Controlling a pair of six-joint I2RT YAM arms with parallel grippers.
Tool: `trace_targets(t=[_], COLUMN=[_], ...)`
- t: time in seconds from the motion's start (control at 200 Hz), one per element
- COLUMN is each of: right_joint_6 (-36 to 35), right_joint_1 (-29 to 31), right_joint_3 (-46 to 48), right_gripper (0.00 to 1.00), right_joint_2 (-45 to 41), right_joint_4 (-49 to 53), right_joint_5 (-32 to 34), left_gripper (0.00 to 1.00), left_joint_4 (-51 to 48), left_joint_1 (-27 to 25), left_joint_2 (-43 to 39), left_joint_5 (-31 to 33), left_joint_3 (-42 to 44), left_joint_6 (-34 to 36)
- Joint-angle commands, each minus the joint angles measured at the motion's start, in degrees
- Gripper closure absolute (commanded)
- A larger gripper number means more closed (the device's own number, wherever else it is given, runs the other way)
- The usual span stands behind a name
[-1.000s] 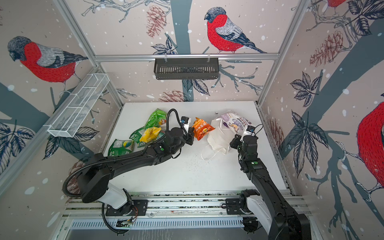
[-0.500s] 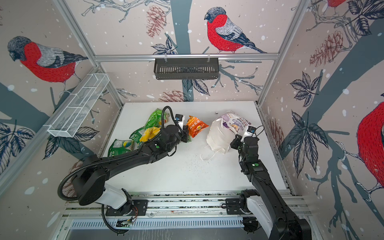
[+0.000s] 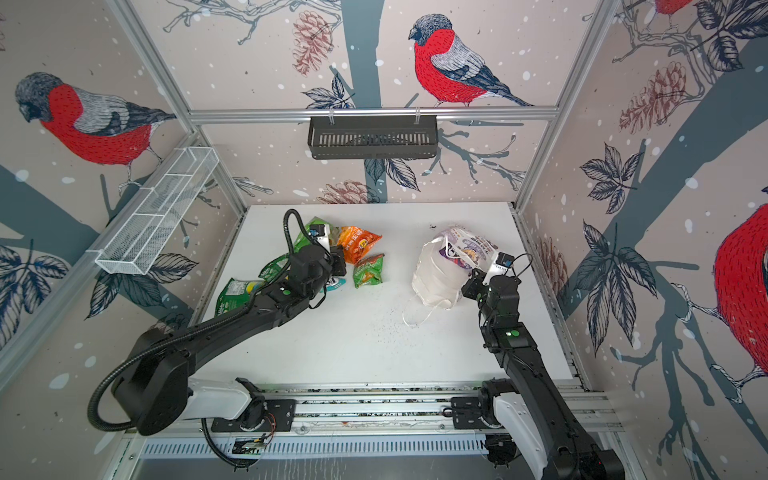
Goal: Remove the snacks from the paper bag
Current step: 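Carry the orange packet over the other packets and open the left gripper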
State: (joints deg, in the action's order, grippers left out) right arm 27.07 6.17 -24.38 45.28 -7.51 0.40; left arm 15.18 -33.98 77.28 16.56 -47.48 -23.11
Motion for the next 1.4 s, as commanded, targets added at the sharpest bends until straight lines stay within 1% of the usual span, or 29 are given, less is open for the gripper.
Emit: trace_targets(t=[0.0,0.175,0.28,0.49,0.625,0.836,0.856,0.861,0.886,0.901,0.961,0.991,1.041,1.091,1.136,1.171,1.236,1.271,1.331,1.396], right_joint_6=[0.1,-0.1,-0.1,0.1,0.1,0.1,0.1,0.1,0.1,0.1,0.0,0.1,0.0,-0.1,-0.1,-0.1,-0.2,-0.2,-0.1,0.3], right_joint_1=[-0.1,-0.1,-0.1,-0.1,-0.2,-0.2,-0.2,-0.2,-0.2,-0.2,-0.2,-0.2,-0.2,-0.2,-0.3,-0.3,-0.3,-0.3,-0.3,-0.3], right_joint_3=[0.1,0.1,0.6,1.6,1.5,1.5,1.5,1.5,1.5,1.5,1.6,1.6,1.6,1.7,1.6,1.5,1.5,1.6,1.8,1.9], right_gripper=[1.00,1.00,1.00,1.00,1.00,1.00,1.00,1.00,1.00,1.00,1.00,1.00,1.00,1.00,1.00,1.00,1.00,1.00,1.00,1.00], right_joint_2=[0.2,-0.3,-1.0,-1.6,-1.2,-1.0,-1.0,-1.0,-1.1,-1.1,-1.2,-1.2,-1.3,-1.3,-1.3,-1.4,-1.5,-1.5,-1.5,-1.3], right_joint_4=[-1.5,-0.9,-0.6,-0.5,-0.6,-0.8,-0.7,-0.7,-0.7,-0.6,-0.4,-0.4,-0.4,-0.3,-0.2,-0.1,0.0,0.0,-0.1,-0.7], right_joint_5=[-0.7,-0.9,-0.8,-0.5,-0.5,-0.5,-0.4,-0.4,-0.4,-0.4,-0.3,-0.2,-0.3,-0.1,-0.1,-0.1,-0.1,0.0,0.0,0.0], left_gripper=[1.00,1.00,1.00,1.00,1.00,1.00,0.92,0.92,0.81,0.78,0.77,0.75,0.67,0.56,0.53,0.45,0.28,0.21,0.15,0.13], left_joint_4=[-0.1,-0.6,-0.9,-1.2,-1.4,-4.5,-4.9,-5.0,-5.7,-6.1,-6.9,-6.8,-5.7,-5.0,-4.4,-4.1,-2.1,-1.0,-0.1,-0.1], left_joint_1=[2.3,3.5,5.3,8.0,8.5,8.6,8.6,8.6,8.6,8.6,8.5,8.5,8.5,8.5,8.4,8.4,7.9,7.3,5.9,4.2], left_joint_2=[-0.9,-0.3,0.8,2.6,5.3,10.9,11.2,11.3,11.6,11.7,11.8,11.6,11.0,10.2,9.3,8.5,6.5,5.2,3.1,1.0], left_joint_5=[-0.2,0.8,-0.3,1.0,0.6,-0.6,-1.0,-1.1,-1.4,-1.8,-3.7,-5.2,-6.9,-7.7,-8.1,-8.5,-10.5,-10.7,-9.4,-7.3], left_joint_3=[1.1,0.9,0.8,1.3,0.3,-3.7,-4.1,-4.1,-4.7,-5.0,-5.8,-5.8,-5.4,-4.9,-4.6,-4.2,-2.9,-2.1,-1.2,-0.6], left_joint_6=[-3.5,-4.2,-5.3,-6.1,-6.2,-4.9,-4.7,-4.7,-4.6,-4.7,-4.0,-3.6,-3.1,-3.3,-3.3,-3.4,-2.0,-1.3,-0.1,1.2])
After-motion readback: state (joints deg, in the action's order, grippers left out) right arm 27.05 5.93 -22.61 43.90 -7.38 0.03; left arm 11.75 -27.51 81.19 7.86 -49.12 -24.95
